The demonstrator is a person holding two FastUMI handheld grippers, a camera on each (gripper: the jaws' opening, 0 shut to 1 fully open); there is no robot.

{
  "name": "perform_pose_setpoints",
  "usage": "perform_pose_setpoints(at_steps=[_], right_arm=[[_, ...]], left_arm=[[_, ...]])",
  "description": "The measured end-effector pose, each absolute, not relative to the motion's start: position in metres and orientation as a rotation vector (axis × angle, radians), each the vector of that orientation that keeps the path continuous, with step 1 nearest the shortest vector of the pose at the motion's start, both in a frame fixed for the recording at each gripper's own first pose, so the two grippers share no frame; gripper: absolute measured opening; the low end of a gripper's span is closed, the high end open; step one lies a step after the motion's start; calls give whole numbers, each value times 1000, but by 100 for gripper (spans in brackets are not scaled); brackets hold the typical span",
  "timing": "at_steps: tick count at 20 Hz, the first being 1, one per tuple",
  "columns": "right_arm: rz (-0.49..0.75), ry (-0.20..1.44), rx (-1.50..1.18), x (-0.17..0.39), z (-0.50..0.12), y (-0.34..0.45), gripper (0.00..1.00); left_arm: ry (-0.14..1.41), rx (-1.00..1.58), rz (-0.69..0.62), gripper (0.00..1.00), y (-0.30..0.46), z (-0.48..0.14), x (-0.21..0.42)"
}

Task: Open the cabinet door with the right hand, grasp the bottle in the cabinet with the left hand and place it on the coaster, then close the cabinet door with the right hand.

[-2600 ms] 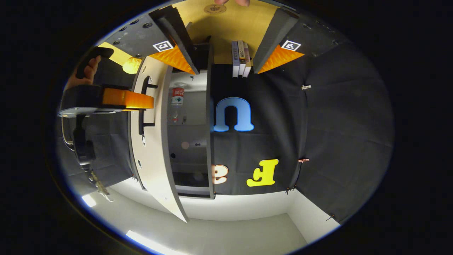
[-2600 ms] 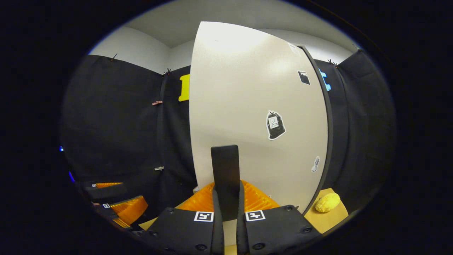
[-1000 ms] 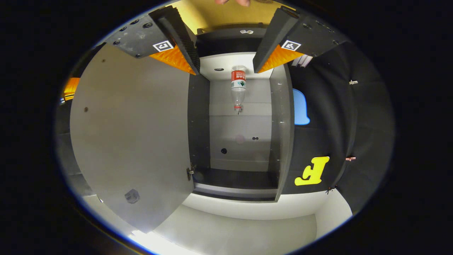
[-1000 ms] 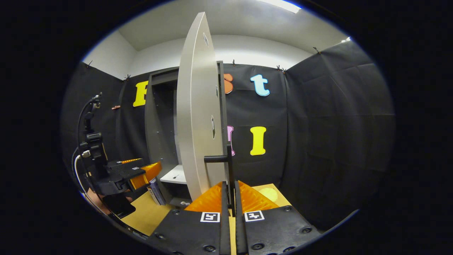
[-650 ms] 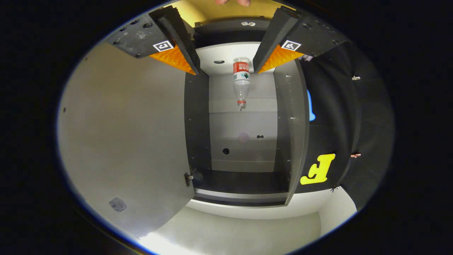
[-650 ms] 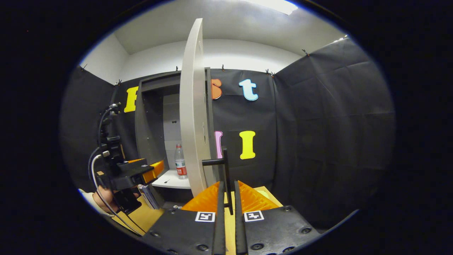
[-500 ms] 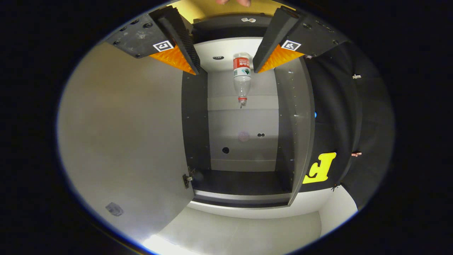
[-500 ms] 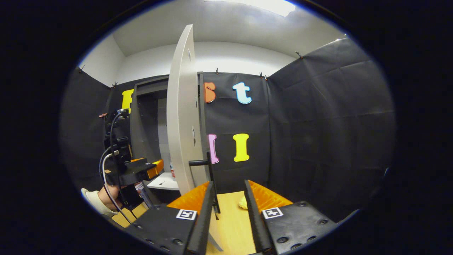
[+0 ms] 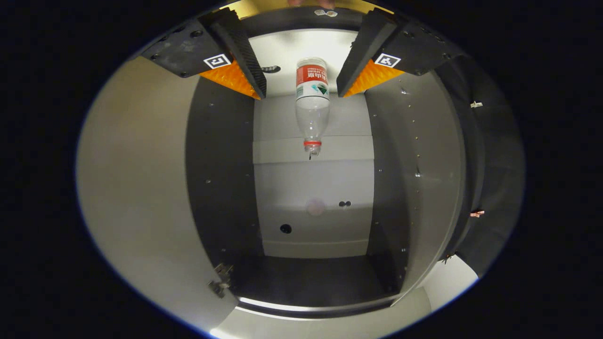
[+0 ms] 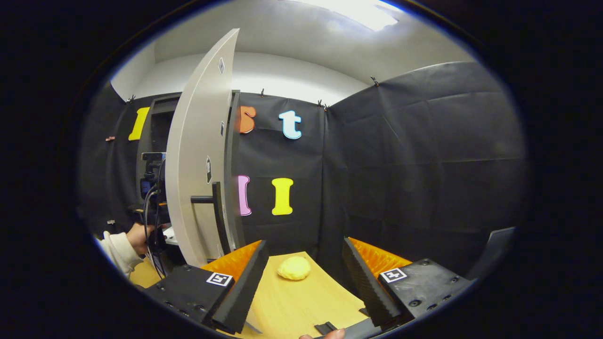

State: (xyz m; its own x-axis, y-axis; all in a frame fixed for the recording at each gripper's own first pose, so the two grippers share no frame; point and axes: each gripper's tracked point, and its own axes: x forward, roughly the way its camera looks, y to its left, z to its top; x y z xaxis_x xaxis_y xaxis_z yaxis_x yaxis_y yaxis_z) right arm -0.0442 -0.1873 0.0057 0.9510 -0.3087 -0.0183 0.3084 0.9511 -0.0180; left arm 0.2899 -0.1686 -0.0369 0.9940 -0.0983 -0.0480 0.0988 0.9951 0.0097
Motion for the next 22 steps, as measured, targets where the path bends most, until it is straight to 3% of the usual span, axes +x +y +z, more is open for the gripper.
perform_pose_setpoints(at_steps=[14,15,17,22], right_arm=[[-343,79,-29,-38,-8,-204,98],[-341,80,-26,-37,-8,-203,98],[-340,77,-26,-37,-7,-204,98],[-325,67,14,-38,-5,-204,98]], left_arm=[[98,20,6,95,-161,-71,402],[97,29,9,92,-158,-70,401],[104,34,-1,77,-160,-71,400],[40,12,-22,76,-149,-34,357]])
